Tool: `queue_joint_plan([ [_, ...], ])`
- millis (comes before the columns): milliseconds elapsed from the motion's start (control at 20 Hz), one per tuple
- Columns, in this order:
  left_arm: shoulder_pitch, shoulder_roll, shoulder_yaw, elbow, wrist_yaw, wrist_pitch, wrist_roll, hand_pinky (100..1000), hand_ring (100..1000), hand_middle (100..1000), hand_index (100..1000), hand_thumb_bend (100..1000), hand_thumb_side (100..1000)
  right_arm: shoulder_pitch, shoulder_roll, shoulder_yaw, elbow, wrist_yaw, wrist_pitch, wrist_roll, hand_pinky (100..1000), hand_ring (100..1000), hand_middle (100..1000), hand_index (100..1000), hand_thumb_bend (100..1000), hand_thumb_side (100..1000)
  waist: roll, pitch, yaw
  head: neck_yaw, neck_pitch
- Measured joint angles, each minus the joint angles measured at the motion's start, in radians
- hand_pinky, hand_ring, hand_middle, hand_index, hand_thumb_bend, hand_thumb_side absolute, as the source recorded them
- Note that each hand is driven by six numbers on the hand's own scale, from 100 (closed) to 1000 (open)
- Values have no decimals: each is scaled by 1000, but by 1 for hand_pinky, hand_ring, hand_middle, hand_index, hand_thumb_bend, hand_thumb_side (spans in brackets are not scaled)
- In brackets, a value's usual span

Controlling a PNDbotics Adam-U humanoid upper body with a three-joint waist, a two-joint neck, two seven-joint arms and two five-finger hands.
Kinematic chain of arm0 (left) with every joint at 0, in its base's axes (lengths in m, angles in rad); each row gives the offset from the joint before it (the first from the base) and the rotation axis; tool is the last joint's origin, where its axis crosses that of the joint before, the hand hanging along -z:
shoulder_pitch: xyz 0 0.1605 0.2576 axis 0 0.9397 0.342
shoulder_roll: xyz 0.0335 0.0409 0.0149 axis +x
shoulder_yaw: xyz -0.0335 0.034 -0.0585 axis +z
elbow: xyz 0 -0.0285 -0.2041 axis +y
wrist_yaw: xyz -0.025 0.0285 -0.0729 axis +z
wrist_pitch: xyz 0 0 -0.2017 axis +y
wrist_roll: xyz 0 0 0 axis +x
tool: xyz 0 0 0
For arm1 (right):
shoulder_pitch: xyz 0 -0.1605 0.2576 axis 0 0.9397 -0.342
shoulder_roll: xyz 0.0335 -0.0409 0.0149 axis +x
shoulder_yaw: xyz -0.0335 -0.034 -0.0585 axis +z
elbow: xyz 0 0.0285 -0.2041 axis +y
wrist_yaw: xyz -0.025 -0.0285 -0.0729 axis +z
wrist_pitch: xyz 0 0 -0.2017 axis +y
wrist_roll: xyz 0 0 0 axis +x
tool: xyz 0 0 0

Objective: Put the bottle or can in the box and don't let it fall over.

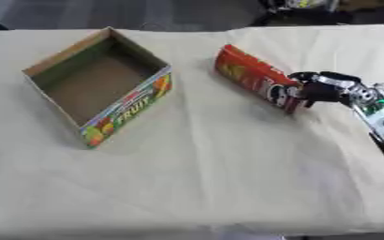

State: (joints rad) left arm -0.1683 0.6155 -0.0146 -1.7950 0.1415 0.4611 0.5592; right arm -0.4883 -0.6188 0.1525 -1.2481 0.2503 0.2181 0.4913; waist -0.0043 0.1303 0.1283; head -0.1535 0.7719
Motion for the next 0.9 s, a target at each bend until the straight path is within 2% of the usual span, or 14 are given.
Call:
queue_joint_plan([
  [350, 0, 0, 0, 0, 0, -1, -2, 460, 876, 954, 719, 320, 667, -4, 4, 7, 2, -28, 18, -1, 595, 1000, 987, 986, 100, 704, 0, 0, 0, -2, 0],
  [600, 0, 0, 1, -1, 0, -1, -2, 461, 875, 953, 718, 320, 667, -5, 7, 8, 3, -32, 23, -12, 627, 1000, 990, 984, 100, 676, 0, 0, 0, -3, 0],
  [900, 0, 0, 6, -5, 0, -2, -2, 461, 875, 951, 717, 320, 667, -5, 10, 15, -6, 11, 5, -34, 637, 1000, 992, 974, 100, 633, 0, 0, 0, -3, 0],
])
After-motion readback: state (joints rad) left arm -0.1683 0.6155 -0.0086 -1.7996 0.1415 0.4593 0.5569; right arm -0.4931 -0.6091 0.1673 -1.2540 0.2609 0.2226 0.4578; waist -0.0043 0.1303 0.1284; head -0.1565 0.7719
